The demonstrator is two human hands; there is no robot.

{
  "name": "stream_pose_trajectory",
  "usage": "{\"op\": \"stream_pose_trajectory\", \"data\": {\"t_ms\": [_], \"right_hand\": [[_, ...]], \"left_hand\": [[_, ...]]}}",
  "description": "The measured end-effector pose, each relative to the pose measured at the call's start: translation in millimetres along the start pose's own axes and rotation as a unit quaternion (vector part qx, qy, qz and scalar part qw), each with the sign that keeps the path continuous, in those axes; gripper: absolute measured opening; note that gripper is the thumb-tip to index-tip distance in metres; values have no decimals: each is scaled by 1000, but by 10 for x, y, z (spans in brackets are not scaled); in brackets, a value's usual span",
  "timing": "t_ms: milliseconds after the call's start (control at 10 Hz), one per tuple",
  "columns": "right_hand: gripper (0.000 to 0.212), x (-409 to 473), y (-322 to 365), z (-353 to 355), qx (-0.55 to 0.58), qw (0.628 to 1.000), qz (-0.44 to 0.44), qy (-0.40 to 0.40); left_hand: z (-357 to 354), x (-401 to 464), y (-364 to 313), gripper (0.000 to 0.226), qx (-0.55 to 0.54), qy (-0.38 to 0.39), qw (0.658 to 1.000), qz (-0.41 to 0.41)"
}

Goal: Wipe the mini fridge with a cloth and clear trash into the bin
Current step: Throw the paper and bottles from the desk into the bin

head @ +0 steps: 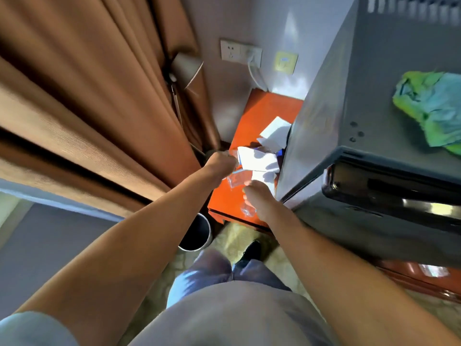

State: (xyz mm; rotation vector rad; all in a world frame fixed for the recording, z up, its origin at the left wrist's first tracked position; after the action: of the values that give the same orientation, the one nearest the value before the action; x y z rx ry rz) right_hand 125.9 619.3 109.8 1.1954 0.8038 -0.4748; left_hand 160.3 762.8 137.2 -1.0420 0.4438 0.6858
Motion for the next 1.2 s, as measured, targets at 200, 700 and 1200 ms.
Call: {"op": "stream_pose_trajectory", "data": {"t_ms": [200, 700, 1200], "right_hand": [[43, 246, -342, -9, 266, 958, -102, 5], [35, 761, -325, -243, 668, 709, -203, -96], [38, 946, -217, -239, 661, 698, -254, -108]], "left_hand": [[-261, 392, 197, 21, -56, 43, 994, 81], [-573, 1112, 185, 22, -89, 109, 972, 189], [-641, 1261, 303, 30, 15, 53, 990, 132]]}}
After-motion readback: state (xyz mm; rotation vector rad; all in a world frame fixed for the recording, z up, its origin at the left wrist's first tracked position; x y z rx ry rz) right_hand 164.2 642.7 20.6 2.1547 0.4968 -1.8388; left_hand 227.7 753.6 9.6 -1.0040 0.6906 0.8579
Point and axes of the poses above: each hand's wrist, its own x-axis towards the middle knuckle, its own z-axis out of the back of the hand, y = z × x, the point moved 1 cm from there along x, towards the middle knuckle, and after that the axes turned 7 degrees about x, right-handed, at the moved point
